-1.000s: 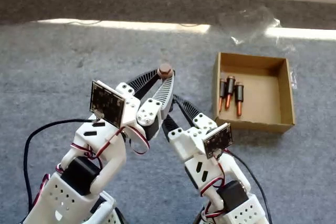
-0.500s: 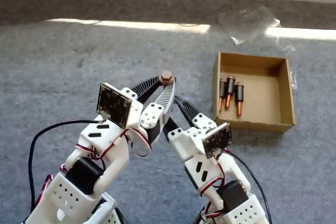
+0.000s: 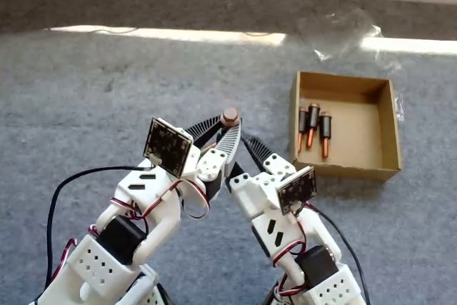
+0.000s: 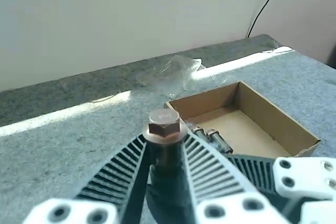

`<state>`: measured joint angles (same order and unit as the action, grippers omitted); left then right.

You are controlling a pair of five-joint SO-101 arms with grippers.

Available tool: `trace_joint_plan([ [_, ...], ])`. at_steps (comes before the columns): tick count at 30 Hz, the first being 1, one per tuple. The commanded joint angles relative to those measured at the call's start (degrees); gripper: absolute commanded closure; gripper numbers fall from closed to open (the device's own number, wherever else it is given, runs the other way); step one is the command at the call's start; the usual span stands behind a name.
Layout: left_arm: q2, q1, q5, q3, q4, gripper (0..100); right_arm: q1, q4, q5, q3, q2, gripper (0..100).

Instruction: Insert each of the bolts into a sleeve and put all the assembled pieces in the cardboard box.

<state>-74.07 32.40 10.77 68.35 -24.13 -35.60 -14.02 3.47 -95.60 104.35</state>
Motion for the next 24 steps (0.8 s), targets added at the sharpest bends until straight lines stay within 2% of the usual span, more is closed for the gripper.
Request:
trace_joint_plan([
  [1,-0.8,1.6,0.2,-0.2,1.0,99,-0.4,0.0,-0.3,-8.4,0.3,99.3],
  [9,-0.8,1.6,0.2,-0.2,1.0,98,-0.4,0.0,-0.3,-8.4,0.3,99.3],
  [16,-0.8,1.6,0.2,-0.1,0.7,79,-0.4,-0.1,-0.3,-8.4,0.3,99.3],
  [24,-0.8,1.6,0.2,-0.1,0.9,75,-0.4,-0.1,-0.3,-8.4,0.3,99.3],
])
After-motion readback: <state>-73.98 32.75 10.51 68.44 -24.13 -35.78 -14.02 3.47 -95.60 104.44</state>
